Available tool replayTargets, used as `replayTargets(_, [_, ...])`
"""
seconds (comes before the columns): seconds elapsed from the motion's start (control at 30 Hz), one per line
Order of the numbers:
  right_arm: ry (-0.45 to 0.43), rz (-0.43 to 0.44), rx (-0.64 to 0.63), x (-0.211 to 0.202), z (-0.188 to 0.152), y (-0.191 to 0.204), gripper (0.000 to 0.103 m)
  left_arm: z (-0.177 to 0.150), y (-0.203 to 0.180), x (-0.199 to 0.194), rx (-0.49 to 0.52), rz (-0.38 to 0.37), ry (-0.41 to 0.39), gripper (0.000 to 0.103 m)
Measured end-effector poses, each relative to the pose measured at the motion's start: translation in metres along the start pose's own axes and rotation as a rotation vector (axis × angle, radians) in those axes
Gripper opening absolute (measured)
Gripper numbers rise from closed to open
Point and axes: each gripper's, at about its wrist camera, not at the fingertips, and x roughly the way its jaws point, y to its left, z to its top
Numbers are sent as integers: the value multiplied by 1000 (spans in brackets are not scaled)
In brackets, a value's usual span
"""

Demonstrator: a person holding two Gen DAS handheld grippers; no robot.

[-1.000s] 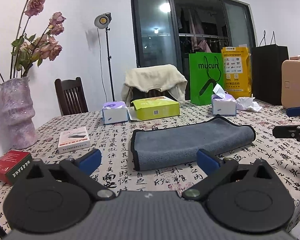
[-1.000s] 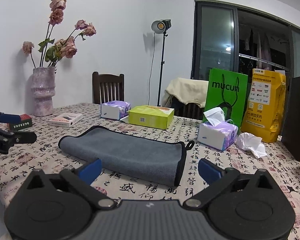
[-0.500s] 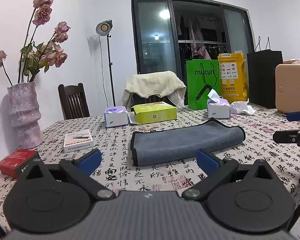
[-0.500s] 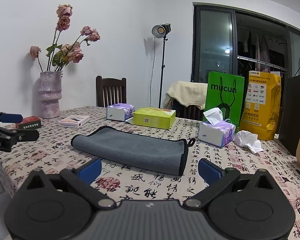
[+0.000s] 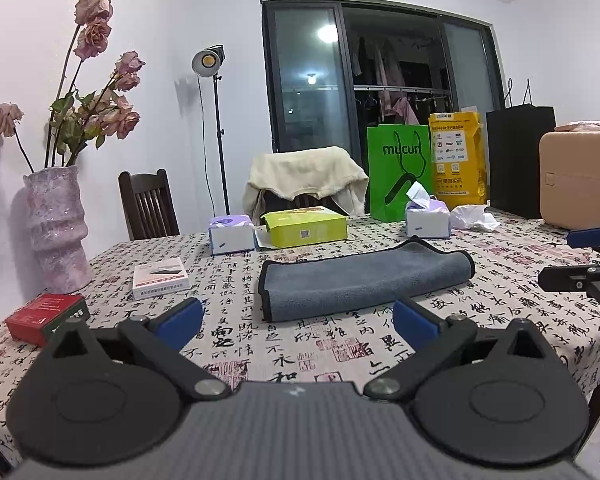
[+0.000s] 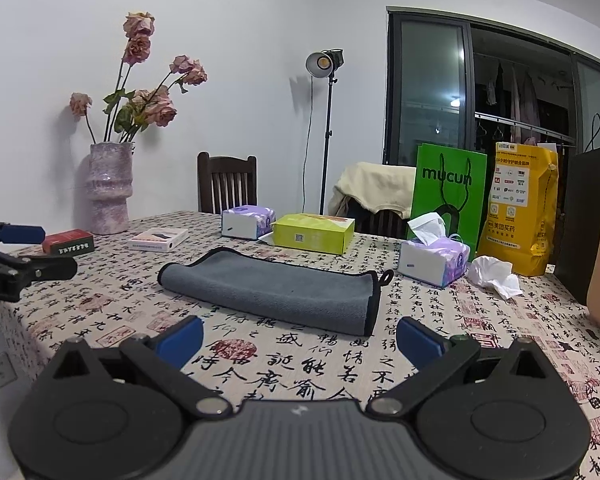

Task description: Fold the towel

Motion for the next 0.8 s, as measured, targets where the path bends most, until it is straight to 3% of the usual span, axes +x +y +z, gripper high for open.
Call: replayTargets(0.8, [-5, 18, -3, -41, -15, 28, 103, -11, 0, -52, -5, -2, -22, 103])
